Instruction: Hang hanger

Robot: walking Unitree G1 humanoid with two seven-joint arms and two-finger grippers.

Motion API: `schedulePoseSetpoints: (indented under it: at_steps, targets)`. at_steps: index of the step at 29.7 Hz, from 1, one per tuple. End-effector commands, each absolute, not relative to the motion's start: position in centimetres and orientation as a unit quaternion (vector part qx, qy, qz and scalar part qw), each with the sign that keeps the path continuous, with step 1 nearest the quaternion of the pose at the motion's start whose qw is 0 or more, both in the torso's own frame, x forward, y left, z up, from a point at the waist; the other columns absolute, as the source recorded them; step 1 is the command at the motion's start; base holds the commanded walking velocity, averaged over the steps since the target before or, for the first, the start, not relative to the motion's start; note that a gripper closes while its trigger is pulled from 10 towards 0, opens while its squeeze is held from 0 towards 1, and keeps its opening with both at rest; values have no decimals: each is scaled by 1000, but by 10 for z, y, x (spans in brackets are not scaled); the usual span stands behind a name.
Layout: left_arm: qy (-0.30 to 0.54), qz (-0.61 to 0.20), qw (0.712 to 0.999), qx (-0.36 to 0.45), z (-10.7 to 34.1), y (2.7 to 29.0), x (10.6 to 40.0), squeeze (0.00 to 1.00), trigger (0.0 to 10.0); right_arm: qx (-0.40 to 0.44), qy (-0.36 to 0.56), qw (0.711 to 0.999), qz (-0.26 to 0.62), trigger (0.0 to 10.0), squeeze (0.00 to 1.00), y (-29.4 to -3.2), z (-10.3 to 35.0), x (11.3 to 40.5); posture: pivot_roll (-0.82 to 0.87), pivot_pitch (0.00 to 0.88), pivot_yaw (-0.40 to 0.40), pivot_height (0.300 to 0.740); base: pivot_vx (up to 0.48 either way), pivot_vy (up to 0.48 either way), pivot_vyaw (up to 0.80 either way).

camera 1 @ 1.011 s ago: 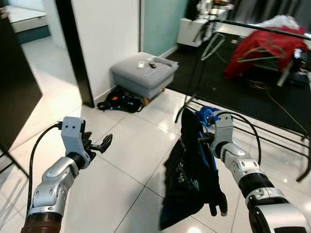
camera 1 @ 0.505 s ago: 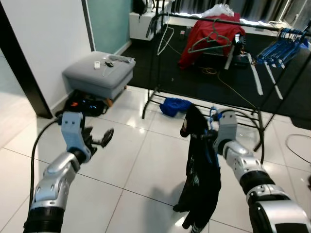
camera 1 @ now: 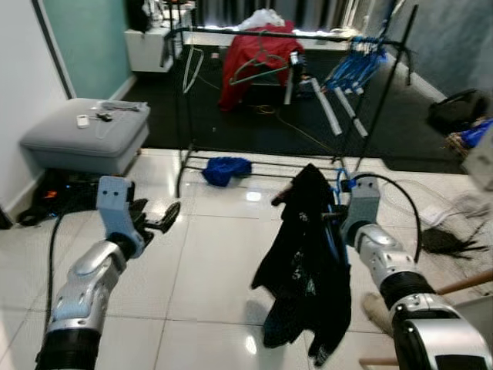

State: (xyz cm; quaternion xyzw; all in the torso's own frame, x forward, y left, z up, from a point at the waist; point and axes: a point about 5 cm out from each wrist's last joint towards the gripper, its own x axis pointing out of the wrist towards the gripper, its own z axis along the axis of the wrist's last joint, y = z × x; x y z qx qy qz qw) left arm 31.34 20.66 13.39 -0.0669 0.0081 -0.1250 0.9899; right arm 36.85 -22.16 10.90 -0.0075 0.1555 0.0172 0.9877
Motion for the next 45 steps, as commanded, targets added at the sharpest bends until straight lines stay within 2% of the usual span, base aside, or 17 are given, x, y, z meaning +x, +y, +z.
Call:
schedulePoseSetpoints:
  at_steps: [1, 7, 9, 12, 14, 15, 17, 19, 22, 24, 26, 27, 29, 32, 37, 38, 45]
  targets:
    - [15, -129, 990, -63, 130, 207, 311, 0, 10000, 0, 124, 990, 67, 10000, 0, -210, 120, 373, -40, 18, -31, 740, 0, 0, 0]
    - [13, -154, 987, -38, 135, 202, 309, 0, 10000, -12, 105, 977, 183, 10000, 0, -190, 129, 372, -39, 17, -29, 740, 0, 0, 0]
    - [-10, -225, 974, -7, 153, 189, 305, 0, 10000, -68, 85, 921, 373, 10000, 0, -167, 144, 356, -44, 15, -25, 740, 0, 0, 0]
    - [-26, -263, 964, 5, 164, 182, 302, 0, 10000, -89, 87, 884, 450, 10000, 0, -160, 150, 346, -46, 9, -26, 740, 0, 0, 0]
    - [-87, -351, 929, 81, 205, 178, 297, 0, 10000, -138, 127, 801, 568, 10000, 0, -168, 164, 328, -45, 1, -30, 740, 0, 0, 0]
    - [-87, -351, 929, 81, 205, 178, 297, 0, 10000, -138, 127, 801, 568, 10000, 0, -168, 164, 328, -45, 1, -30, 740, 0, 0, 0]
    - [-127, -396, 893, 175, 244, 186, 293, 0, 10000, -175, 172, 753, 610, 10000, 0, -186, 175, 324, -45, 0, -34, 740, 0, 0, 0]
    - [-127, -396, 893, 175, 244, 186, 293, 0, 10000, -175, 172, 753, 610, 10000, 0, -186, 175, 324, -45, 0, -34, 740, 0, 0, 0]
    - [-116, -482, 819, 290, 273, 188, 276, 0, 10000, -201, 190, 713, 645, 10000, 0, -202, 193, 321, -40, 0, -36, 740, 0, 0, 0]
    - [-116, -482, 819, 290, 273, 188, 276, 0, 10000, -201, 190, 713, 645, 10000, 0, -202, 193, 321, -40, 0, -36, 740, 0, 0, 0]
    - [-78, -547, 770, 320, 272, 183, 261, 0, 10000, -196, 183, 700, 661, 10000, 0, -202, 202, 320, -36, 0, -33, 740, 0, 0, 0]
    - [-78, -547, 770, 320, 272, 183, 261, 0, 10000, -196, 183, 700, 661, 10000, 0, -202, 202, 320, -36, 0, -33, 740, 0, 0, 0]
    - [-3, -630, 698, 341, 255, 177, 238, 0, 10000, -178, 163, 686, 686, 10000, 0, -197, 213, 315, -36, 0, -27, 740, 0, 0, 0]
    - [42, -669, 656, 349, 242, 174, 225, 0, 10000, -159, 145, 676, 705, 10000, 0, -191, 221, 310, -36, 0, -19, 740, 0, 0, 0]
    - [50, -675, 647, 351, 239, 172, 223, 0, 10000, -147, 139, 666, 718, 10000, 0, -188, 226, 304, -37, 0, -17, 740, 0, 0, 0]
    - [64, -691, 628, 353, 224, 159, 219, 0, 10000, -128, 124, 633, 753, 10000, 0, -174, 232, 289, -41, 0, -10, 740, 0, 0, 0]
    - [42, -669, 646, 365, 217, 146, 228, 0, 10000, -132, 123, 601, 779, 10000, 0, -162, 231, 280, -41, 0, -15, 740, 0, 0, 0]
